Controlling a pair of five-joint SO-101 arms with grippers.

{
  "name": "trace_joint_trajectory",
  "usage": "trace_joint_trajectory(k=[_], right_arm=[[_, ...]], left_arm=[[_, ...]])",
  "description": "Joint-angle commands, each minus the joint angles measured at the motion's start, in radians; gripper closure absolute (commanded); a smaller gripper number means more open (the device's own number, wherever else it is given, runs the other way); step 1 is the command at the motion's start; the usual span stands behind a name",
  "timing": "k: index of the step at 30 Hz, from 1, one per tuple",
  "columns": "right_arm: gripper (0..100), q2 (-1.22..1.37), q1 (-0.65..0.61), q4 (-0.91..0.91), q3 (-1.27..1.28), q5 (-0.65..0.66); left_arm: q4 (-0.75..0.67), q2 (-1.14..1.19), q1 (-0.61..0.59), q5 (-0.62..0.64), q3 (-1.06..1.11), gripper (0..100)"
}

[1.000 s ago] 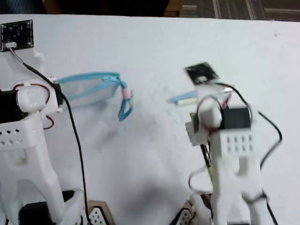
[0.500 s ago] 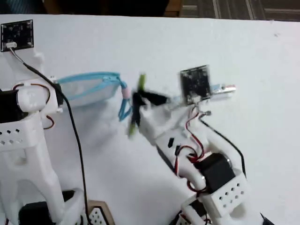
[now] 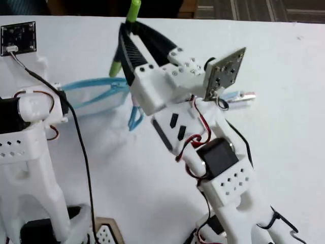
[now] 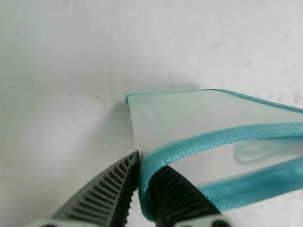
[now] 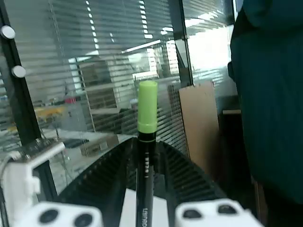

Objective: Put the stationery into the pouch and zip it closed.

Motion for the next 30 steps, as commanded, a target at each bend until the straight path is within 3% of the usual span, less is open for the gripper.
trace_joint_trajectory(k=[1, 13, 19, 30], right_arm=[[98.1, 0.004, -0.015, 0.047, -0.089, 0.009], [98.1, 0.071, -0.162, 0.096, 0.097, 0.011], [98.1, 0.091, -0.157, 0.01, 0.092, 0.014], [98.1, 0.142, -0.012, -0.102, 0.009, 0.015]], left_arm=[[-0.014, -0.025, -0.004, -0.008, -0.008, 98], [-0.015, -0.025, 0.001, -0.006, -0.008, 98], [-0.015, -0.025, 0.001, -0.006, -0.008, 98], [-0.012, -0.025, 0.002, -0.005, -0.008, 98]])
